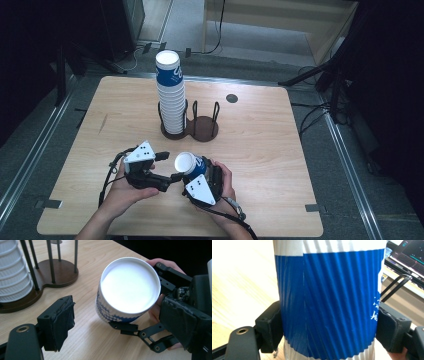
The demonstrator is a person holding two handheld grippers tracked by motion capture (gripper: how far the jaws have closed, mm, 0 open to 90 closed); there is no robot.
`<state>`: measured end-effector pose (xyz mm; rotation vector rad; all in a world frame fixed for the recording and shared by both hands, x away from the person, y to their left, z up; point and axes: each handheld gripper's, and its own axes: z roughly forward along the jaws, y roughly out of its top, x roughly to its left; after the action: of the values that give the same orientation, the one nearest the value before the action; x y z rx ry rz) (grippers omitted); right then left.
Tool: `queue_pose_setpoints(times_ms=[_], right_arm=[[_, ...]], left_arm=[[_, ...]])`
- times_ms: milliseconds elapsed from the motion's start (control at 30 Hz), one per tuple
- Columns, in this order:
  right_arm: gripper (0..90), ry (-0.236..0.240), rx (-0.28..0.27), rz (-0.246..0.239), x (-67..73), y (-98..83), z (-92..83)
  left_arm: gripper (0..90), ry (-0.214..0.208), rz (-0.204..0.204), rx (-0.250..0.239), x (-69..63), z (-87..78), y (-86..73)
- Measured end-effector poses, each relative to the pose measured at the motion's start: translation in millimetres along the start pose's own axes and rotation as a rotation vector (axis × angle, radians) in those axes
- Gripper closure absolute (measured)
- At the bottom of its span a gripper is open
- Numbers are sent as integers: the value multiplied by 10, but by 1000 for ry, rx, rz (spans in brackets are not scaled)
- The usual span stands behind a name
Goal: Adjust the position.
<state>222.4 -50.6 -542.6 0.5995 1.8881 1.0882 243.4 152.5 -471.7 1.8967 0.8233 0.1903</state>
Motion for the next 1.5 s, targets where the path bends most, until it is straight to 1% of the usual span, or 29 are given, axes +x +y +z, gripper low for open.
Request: queue_pose_setpoints(times_ms=[33, 100, 200, 233, 267, 333, 400, 500, 533, 567, 633, 700, 733, 767, 800, 867, 900, 967, 1033, 1167, 1200, 1233, 1267, 1300, 1333, 1400, 1433, 1467, 1500], right_arm=[[201, 2, -3, -9, 20, 2, -5], [200, 6, -4, -22, 38, 5, -9], [201, 9, -11, -31, 60, 14, -15], [200, 10, -12, -38, 67, 16, -17], [201, 14, -18, -55, 91, 22, -21], [201, 15, -20, -60, 99, 23, -23], [200, 28, -28, -73, 128, 32, -31], [201, 30, -34, -79, 141, 38, -34], [201, 33, -35, -84, 150, 39, -37], [201, 39, -41, -96, 163, 43, -43], [201, 40, -42, -100, 168, 44, -47], [200, 48, -50, -118, 185, 51, -55], [200, 48, -50, -118, 185, 51, -55], [201, 48, -49, -124, 191, 53, -58], [201, 48, -50, -136, 202, 56, -58], [201, 50, -48, -138, 202, 57, -60], [200, 51, -45, -153, 209, 55, -60], [199, 50, -42, -164, 219, 53, -60], [197, 51, -41, -165, 219, 53, -60], [162, 44, -19, -163, 222, 83, -54], [152, 50, -19, -157, 219, 87, -57], [148, 61, -26, -140, 194, 95, -68], [148, 67, -22, -138, 184, 94, -73], [148, 67, -22, -138, 184, 94, -73], [147, 77, -17, -132, 167, 96, -86], [141, 78, -18, -130, 161, 99, -92], [136, 80, -16, -130, 149, 106, -94], [127, 78, -14, -118, 136, 115, -95], [123, 68, -15, -114, 124, 121, -99]], left_arm=[[142, -8, 7, 8, -13, 12, -1], [142, -16, 3, 19, -30, 27, -2], [143, -16, 11, 30, -41, 44, -2], [144, -13, 15, 36, -45, 50, -3], [145, -17, 17, 43, -51, 59, -5], [145, -17, 22, 57, -56, 69, -8], [151, -25, 17, 73, -62, 89, -13], [169, -25, 22, 85, -69, 100, -16], [189, -20, 27, 93, -75, 104, -17], [209, -14, 32, 99, -78, 114, -22], [215, -14, 34, 106, -79, 116, -23], [241, -18, 37, 113, -88, 123, -25], [241, -13, 48, 118, -95, 119, -24], [248, -6, 49, 116, -101, 120, -23], [248, -9, 43, 123, -98, 124, -20], [249, -9, 43, 128, -96, 126, -21], [250, -10, 42, 131, -96, 127, -22], [251, -13, 43, 139, -88, 125, -25], [254, -15, 43, 136, -84, 124, -27], [272, -24, 33, 129, -70, 118, -27], [272, -25, 27, 126, -61, 112, -28], [276, -23, 25, 126, -47, 103, -25], [277, -38, 12, 120, -25, 80, -21], [278, -38, 12, 120, -25, 80, -21], [279, -53, 0, 107, -2, 58, -16], [280, -47, -2, 101, 5, 50, -14], [280, -30, -3, 86, 8, 41, -14], [280, -19, -5, 77, 15, 34, -14], [280, -14, -11, 58, 29, 18, -13]])
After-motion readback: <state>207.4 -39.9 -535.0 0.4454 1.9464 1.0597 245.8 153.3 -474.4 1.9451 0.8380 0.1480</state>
